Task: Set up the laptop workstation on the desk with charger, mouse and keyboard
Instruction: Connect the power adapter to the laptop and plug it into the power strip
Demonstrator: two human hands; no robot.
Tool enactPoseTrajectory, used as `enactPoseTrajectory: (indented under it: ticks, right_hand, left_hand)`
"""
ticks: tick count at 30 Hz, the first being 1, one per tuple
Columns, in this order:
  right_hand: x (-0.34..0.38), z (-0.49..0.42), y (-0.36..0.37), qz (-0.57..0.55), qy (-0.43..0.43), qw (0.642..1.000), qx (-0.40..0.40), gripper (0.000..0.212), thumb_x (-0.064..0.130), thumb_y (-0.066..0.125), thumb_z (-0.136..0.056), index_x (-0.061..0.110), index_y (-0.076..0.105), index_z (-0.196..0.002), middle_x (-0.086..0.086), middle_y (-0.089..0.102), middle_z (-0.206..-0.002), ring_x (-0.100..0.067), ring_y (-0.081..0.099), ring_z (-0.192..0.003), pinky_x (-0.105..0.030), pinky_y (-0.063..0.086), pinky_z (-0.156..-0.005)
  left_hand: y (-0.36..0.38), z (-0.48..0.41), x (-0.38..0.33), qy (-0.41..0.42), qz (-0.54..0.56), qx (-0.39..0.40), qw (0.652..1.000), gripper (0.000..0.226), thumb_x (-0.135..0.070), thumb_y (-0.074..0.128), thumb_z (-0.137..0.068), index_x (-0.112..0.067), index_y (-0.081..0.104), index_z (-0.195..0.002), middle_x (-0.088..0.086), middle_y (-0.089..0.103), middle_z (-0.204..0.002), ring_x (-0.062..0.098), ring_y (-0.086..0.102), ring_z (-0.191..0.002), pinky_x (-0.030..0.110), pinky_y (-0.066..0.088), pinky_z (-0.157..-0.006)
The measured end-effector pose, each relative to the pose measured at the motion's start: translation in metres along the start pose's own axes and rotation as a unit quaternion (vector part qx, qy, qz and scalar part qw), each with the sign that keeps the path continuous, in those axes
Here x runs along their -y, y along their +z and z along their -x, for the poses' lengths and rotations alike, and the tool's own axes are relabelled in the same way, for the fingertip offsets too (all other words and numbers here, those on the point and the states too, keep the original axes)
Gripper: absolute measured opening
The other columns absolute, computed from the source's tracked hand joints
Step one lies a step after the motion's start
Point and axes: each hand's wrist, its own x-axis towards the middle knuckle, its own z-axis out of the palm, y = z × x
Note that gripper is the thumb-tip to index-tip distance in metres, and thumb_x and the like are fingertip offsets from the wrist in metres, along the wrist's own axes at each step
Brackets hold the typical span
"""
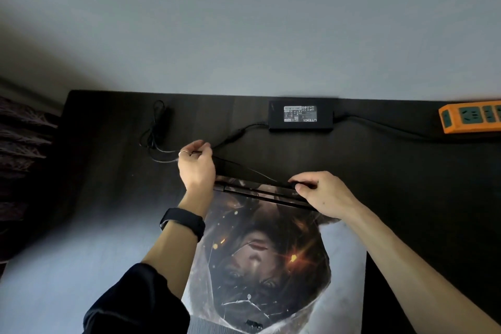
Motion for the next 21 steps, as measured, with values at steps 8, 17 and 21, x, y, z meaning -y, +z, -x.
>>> enactPoseTrajectory:
  ticks: [8, 17, 21]
  right_hand:
    - [0.004, 0.005, 0.019, 0.051, -0.026, 0.988, -0.142, 0.019, 0.035, 0.065, -0.093, 0.033, 0.077, -0.108, 0.007, 0.075, -0.108, -0.018, 0.068, -0.102, -0.033, 0.051, -0.095]
    - [-0.035, 0.060, 0.036, 0.064, -0.059, 0.901, -0.424, 0.023, 0.024, 0.072, -0.087, 0.017, 0.070, -0.110, -0.003, 0.065, -0.114, -0.024, 0.056, -0.110, -0.038, 0.051, -0.089]
    - [-0.057, 0.099, 0.073, -0.031, 0.140, 0.905, -0.400, 0.062, 0.043, 0.071, -0.086, 0.013, 0.050, -0.137, -0.012, 0.051, -0.136, -0.027, 0.051, -0.122, -0.040, 0.047, -0.096]
  left_hand:
    - [-0.034, 0.011, 0.031, 0.080, -0.328, -0.028, 0.941, 0.015, -0.040, 0.051, -0.091, -0.037, 0.060, -0.102, -0.009, 0.058, -0.098, 0.021, 0.040, -0.125, 0.040, 0.024, -0.109]
    - [-0.036, 0.040, 0.060, 0.254, -0.498, -0.020, 0.829, 0.041, -0.049, 0.056, -0.090, -0.040, 0.054, -0.130, 0.006, 0.037, -0.142, 0.031, 0.033, -0.130, 0.052, 0.026, -0.105]
    - [-0.019, 0.076, 0.081, 0.428, -0.521, 0.148, 0.723, 0.054, -0.057, 0.050, -0.091, -0.033, 0.050, -0.139, 0.004, 0.038, -0.152, 0.025, 0.028, -0.145, 0.055, 0.017, -0.115]
